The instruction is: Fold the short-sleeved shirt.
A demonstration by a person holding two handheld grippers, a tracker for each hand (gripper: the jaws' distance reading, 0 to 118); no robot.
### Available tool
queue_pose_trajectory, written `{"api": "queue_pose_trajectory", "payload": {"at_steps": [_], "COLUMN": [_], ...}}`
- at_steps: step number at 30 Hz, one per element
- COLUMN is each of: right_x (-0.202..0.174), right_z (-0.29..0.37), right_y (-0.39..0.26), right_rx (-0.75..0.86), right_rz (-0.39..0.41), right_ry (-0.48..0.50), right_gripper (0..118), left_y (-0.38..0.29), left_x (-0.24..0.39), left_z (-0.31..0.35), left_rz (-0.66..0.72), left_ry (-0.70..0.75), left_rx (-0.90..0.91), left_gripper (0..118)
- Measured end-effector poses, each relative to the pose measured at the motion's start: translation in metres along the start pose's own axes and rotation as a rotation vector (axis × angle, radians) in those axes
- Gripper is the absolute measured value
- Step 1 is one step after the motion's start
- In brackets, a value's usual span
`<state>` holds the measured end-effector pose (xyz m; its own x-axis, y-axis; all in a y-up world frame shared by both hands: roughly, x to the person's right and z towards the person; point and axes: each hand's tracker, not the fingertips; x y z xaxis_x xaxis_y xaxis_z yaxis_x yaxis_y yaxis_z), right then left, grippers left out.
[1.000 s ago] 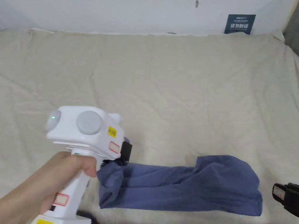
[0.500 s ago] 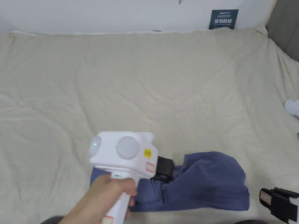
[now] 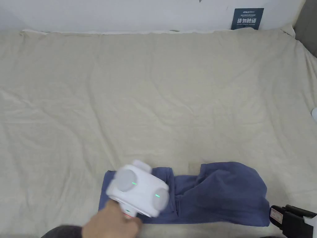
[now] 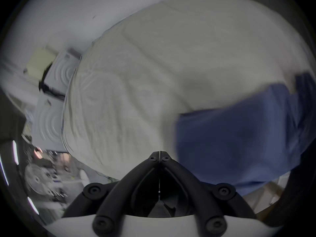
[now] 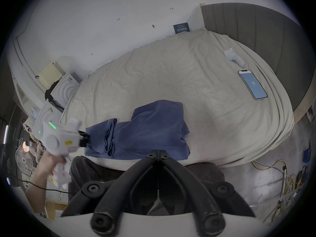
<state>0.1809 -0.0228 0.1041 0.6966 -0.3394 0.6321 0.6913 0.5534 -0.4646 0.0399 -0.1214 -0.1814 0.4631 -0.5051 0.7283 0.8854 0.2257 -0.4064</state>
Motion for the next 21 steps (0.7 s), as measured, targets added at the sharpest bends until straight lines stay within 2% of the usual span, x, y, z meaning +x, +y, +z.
{"api": "queue_pose_trajectory", "payload": {"at_steps": [2,3,6,8,10,13,18,21], "right_x": [0.003,0.005,0.009,0.01,0.008,0.002,-0.016,-0.029], "right_z": [0.004,0.005,0.009,0.009,0.008,0.002,-0.013,-0.023], "right_y": [-0.001,-0.001,-0.003,-0.003,-0.002,0.002,0.007,0.01], "right_rx": [0.001,0.002,0.002,0.003,-0.002,-0.006,-0.027,-0.042], "right_rz": [-0.009,-0.013,-0.033,-0.045,-0.044,-0.036,-0.012,0.014], "right_ry": [-0.027,-0.038,-0.062,-0.067,-0.076,-0.071,-0.038,-0.03], "right_gripper": [0,0,0,0,0,0,0,0], "left_y": [0.004,0.008,0.012,0.011,0.011,-0.001,-0.06,-0.091], "left_x": [0.051,0.075,0.085,0.067,0.025,-0.054,-0.173,-0.214], "left_z": [0.023,0.032,0.056,0.061,0.055,0.022,-0.034,-0.064], "left_rz": [-0.121,-0.128,-0.11,-0.033,0.1,0.306,0.566,0.699], "left_ry": [0.002,-0.036,-0.11,-0.327,-0.599,-0.877,-0.913,-0.914], "left_rx": [0.099,0.148,0.245,0.306,0.251,0.148,0.175,0.139], "left_gripper": [0,0,0,0,0,0,0,0]}}
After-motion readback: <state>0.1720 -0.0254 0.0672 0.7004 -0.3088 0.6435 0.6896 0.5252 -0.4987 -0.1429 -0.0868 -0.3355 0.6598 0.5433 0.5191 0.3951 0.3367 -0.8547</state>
